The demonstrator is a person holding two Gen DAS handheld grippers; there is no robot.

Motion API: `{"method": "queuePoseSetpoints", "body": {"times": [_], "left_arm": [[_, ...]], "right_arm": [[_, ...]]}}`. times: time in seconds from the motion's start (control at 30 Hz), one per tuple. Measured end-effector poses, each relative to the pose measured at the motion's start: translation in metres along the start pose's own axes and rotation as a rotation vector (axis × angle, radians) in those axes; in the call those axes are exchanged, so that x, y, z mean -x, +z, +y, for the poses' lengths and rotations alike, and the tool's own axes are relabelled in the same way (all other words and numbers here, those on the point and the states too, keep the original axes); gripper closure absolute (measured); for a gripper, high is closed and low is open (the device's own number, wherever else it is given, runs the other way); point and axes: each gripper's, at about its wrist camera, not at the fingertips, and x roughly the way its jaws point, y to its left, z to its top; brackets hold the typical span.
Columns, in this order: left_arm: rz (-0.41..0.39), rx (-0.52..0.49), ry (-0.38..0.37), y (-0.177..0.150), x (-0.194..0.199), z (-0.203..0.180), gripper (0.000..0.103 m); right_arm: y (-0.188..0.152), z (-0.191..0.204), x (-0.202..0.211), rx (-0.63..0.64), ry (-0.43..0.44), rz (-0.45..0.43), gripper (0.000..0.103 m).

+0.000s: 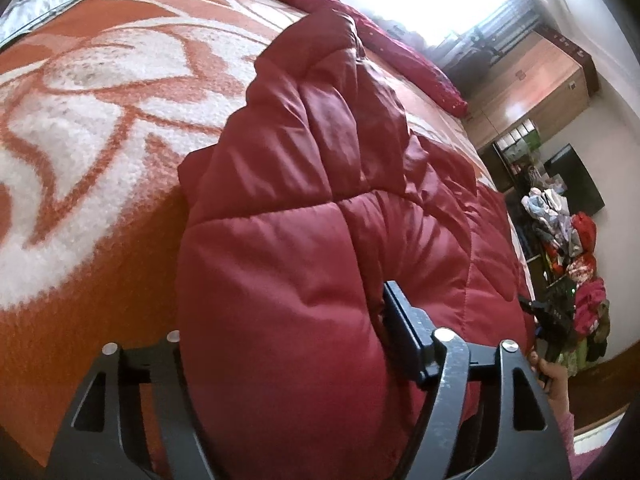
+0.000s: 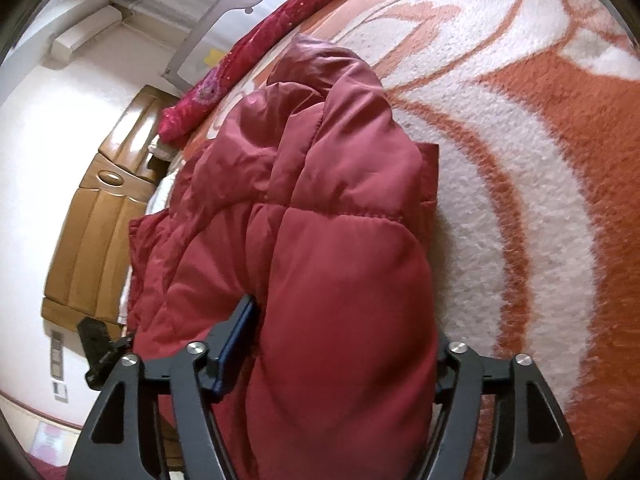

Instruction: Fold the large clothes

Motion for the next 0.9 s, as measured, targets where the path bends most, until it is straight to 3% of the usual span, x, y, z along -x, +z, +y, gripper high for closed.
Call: {"method": "queuePoseSetpoints", "body": {"times": [0.13, 0.27, 0.47, 0.9], "left_arm": [[-0.034, -0.024, 0.091, -0.002, 0.006, -0.008, 0.020], [-0.060, -0.058, 0.184, -0.004, 0.011, -0.020, 0.017], [-0.063, -0.044, 0.195, -0.004, 0.020, -0.021, 0.017], [-0.163, -0.084, 0.249, 0.006, 0.052, -0.035, 0.017]], "right_arm": [[-0.002, 0.005, 0.002, 0.031, -0.061, -0.020, 0.023], [-0.003, 0.017, 0.004, 0.079, -0.133, -0.045, 0.021], [-0.004, 0.017, 0.009, 0.105, -0.183, -0.066, 0.020], [0.000, 0.024, 0.041, 0.105, -0.221, -0.150, 0.020]]}}
